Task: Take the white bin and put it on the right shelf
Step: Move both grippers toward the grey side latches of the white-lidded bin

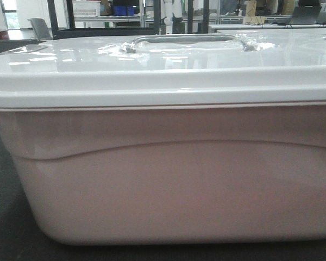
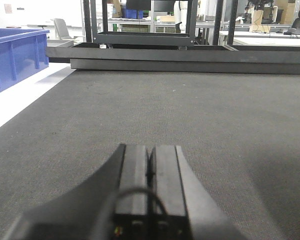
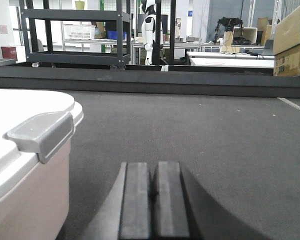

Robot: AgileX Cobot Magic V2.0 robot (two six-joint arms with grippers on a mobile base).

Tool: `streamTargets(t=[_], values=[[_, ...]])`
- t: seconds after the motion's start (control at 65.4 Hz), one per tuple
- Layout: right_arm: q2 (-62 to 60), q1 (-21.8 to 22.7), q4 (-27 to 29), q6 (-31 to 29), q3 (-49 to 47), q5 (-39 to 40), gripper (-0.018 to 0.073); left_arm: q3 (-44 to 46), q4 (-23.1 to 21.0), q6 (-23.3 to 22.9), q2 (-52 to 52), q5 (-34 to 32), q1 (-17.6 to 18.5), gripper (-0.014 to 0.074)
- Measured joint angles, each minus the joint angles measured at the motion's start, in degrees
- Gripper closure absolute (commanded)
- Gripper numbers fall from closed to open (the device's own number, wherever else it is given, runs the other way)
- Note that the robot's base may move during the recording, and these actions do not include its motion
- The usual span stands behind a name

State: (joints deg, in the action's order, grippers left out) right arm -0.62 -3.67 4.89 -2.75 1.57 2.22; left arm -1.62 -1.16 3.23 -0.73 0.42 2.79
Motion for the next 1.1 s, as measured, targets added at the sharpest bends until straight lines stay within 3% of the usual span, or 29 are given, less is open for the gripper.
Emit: streamTargets(t=[0.857,0.979,1.101], values=[[0.00,0.00,0.00,0.00,0.00,0.23,0.0517,0.00,0.00,0.00,0.00,0.00,0.00,0.0722],[0.00,0.00,0.00,0.00,0.10,3.80,0.0517,0.15,-0.62,0.00,0.00,0.19,0.00,0.0722],[0.00,0.00,0.00,0.00,-0.67,8.59,0.0517,5.35,-0.71,0.00,0.00,4.48,0.00,0.0722]])
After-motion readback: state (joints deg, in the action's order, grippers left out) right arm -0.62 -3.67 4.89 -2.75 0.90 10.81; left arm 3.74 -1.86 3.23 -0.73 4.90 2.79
